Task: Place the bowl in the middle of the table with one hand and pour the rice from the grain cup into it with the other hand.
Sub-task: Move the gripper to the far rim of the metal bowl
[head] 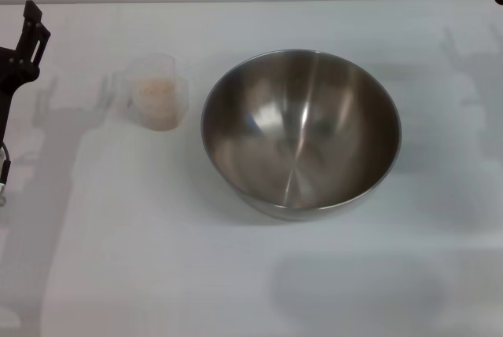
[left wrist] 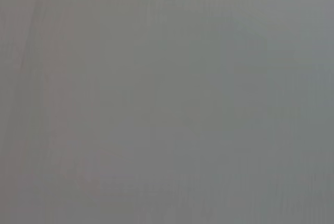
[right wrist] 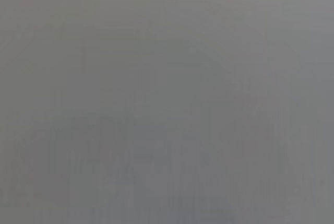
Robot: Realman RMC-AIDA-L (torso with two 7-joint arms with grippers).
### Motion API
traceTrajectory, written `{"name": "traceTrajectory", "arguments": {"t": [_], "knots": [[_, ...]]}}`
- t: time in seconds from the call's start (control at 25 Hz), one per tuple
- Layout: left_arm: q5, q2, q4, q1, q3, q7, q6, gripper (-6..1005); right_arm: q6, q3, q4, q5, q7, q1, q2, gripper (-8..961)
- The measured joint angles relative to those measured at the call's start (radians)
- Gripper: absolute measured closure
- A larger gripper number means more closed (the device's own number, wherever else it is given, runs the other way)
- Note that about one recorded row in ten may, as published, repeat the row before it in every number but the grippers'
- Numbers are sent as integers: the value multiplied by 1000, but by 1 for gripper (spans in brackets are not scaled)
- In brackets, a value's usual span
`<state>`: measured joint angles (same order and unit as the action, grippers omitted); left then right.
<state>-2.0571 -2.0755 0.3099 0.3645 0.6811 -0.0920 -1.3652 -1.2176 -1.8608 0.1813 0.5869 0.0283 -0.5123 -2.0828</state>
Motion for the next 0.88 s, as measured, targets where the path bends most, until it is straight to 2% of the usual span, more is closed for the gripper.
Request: {"name": "traceTrajectory", "arguments": {"t": [0.32,0.72,0.88], "knots": [[0,0,0,0,0,0,0,171,-30,0,10,0,-114,9,-2,150],[0,0,0,-1,0,0,-2,176,-42,-2,11,0,-161,10,-3,150],[0,0,0,-3,0,0,-4,178,-42,1,26,4,-253,11,-3,151]]}}
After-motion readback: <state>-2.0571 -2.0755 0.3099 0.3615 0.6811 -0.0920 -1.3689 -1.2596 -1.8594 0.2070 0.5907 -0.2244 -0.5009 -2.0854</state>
